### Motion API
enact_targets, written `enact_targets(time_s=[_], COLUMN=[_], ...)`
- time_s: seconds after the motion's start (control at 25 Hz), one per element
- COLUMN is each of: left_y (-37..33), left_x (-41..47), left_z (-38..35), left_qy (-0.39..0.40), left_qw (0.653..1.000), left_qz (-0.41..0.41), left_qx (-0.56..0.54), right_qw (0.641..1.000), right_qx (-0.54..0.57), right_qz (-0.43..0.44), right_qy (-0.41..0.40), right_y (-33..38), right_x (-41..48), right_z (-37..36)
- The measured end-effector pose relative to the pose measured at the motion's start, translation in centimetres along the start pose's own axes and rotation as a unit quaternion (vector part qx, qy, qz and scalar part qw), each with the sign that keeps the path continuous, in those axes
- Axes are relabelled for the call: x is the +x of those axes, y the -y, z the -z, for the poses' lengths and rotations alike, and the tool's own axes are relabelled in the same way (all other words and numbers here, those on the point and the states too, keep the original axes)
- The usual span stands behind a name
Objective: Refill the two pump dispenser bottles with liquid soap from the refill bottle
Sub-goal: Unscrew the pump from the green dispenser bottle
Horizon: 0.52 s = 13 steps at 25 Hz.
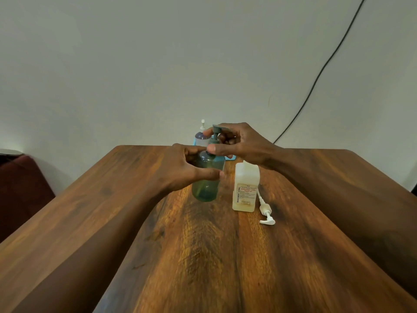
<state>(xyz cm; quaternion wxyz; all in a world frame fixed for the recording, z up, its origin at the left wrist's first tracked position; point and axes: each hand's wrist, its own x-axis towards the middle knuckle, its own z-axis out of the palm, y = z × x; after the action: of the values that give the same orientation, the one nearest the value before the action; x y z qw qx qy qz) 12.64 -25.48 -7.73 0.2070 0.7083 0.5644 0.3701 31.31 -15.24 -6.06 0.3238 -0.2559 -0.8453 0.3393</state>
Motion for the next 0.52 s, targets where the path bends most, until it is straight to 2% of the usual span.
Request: enact_targets(time_s=[0.08,0.16,0.24,0.32,0.4,0.52], left_y=[-0.5,0.3,1.0,1.7,2.4,3.3], left_x=[-0.6,-0.6,-0.7,-0.8,-1.0,-1.0], left_z=[-0.1,-0.2,-0.1,0.1,0.0,-0.3], left_qy=[-0.003,-0.016,-0.024,-0.027,-0.034,-0.055], left_qw=[0.999,0.999,0.999,0.999,0.999,0.997], left_qz=[-0.020,-0.029,-0.021,-0.011,-0.012,-0.018], left_qx=[0.040,0.044,0.027,0.018,0.029,0.042], right_qw=[0.997,0.997,0.999,0.996,0.997,0.990], right_qx=[-0.044,-0.044,0.035,0.064,0.020,-0.125], right_qz=[0.016,0.009,-0.020,-0.032,-0.040,-0.040], right_qy=[-0.054,-0.065,-0.012,0.049,0.055,-0.048], right_y=[0.1,0.3,0.4,0.3,0.4,0.6], right_x=[-0.1,0.0,0.1,0.0,0.0,0.3], right_z=[-0.9,-1.2,-0.9,-0.7,-1.2,-3.0])
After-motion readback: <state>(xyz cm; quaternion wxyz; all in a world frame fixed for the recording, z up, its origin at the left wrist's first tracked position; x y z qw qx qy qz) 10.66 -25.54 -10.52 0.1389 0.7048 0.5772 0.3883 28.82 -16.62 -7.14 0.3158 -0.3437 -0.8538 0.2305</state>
